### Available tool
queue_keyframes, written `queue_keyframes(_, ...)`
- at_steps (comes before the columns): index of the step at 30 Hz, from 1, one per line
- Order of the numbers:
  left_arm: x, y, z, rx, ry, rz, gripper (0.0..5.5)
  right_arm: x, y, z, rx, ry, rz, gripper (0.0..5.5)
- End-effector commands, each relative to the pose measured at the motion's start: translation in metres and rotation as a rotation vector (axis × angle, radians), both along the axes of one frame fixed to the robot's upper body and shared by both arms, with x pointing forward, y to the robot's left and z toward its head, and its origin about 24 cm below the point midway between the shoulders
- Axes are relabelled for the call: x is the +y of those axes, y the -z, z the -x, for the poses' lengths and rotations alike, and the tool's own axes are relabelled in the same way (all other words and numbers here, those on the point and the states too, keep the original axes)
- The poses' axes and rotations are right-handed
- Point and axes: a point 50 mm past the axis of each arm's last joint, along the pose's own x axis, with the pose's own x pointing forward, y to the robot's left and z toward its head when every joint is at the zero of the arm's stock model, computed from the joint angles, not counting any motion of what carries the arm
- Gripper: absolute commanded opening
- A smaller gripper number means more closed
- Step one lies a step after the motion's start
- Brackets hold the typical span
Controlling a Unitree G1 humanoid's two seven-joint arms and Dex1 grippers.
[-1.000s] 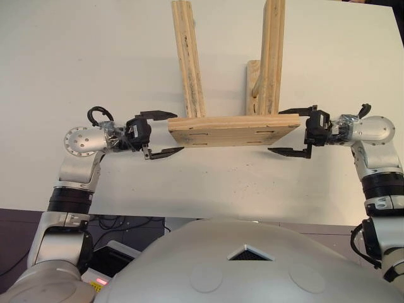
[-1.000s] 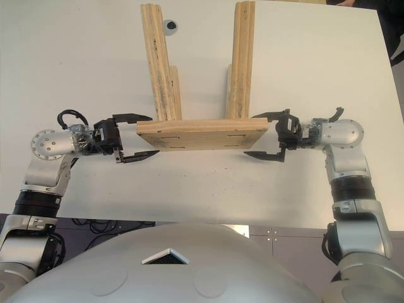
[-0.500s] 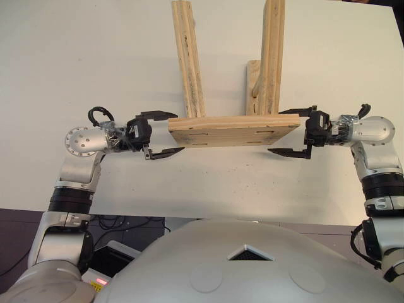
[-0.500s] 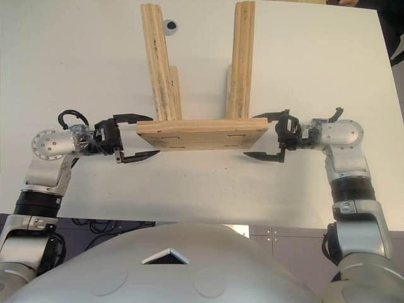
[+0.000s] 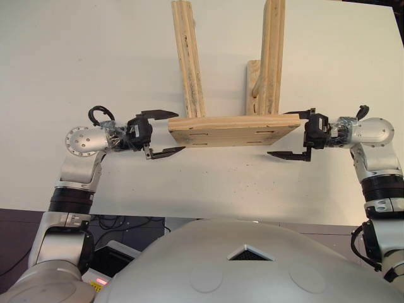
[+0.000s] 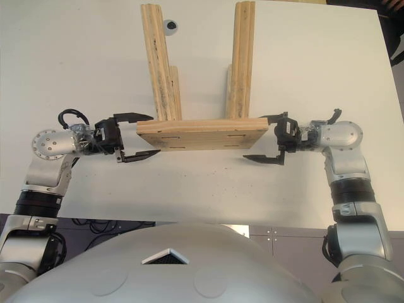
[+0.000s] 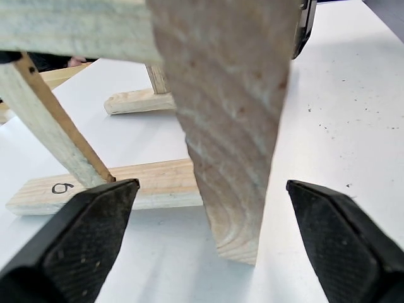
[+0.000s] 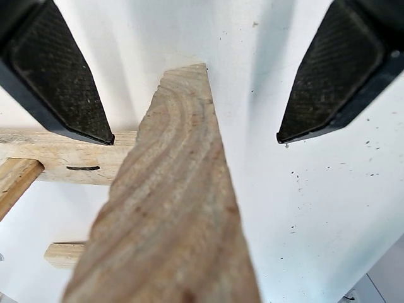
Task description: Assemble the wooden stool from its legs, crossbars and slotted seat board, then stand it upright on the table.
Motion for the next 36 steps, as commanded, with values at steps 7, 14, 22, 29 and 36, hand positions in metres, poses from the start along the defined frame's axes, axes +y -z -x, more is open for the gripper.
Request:
queue_keyframes(7,0.001,-0.001,0.001,-0.001,-0.018,-0.005,4.31,0.000,-0.002,-0.001,0.002,-0.004,0.001,4.76)
queue_keyframes(14,0.002,-0.001,0.000,-0.006,-0.020,-0.006,4.31,0.000,-0.003,-0.001,-0.002,0.003,0.001,4.76)
queue_keyframes(22,0.008,-0.014,-0.001,0.304,-0.089,0.151,4.31,-0.007,-0.017,-0.003,0.220,0.111,-0.142,4.76)
queue_keyframes(29,0.019,-0.019,0.013,0.453,-0.045,0.119,4.31,-0.023,-0.023,0.004,0.242,0.106,-0.067,4.76)
queue_keyframes(36,0.031,-0.030,0.015,0.563,-0.085,0.131,4.31,-0.039,-0.028,0.012,0.291,0.127,-0.027,4.76)
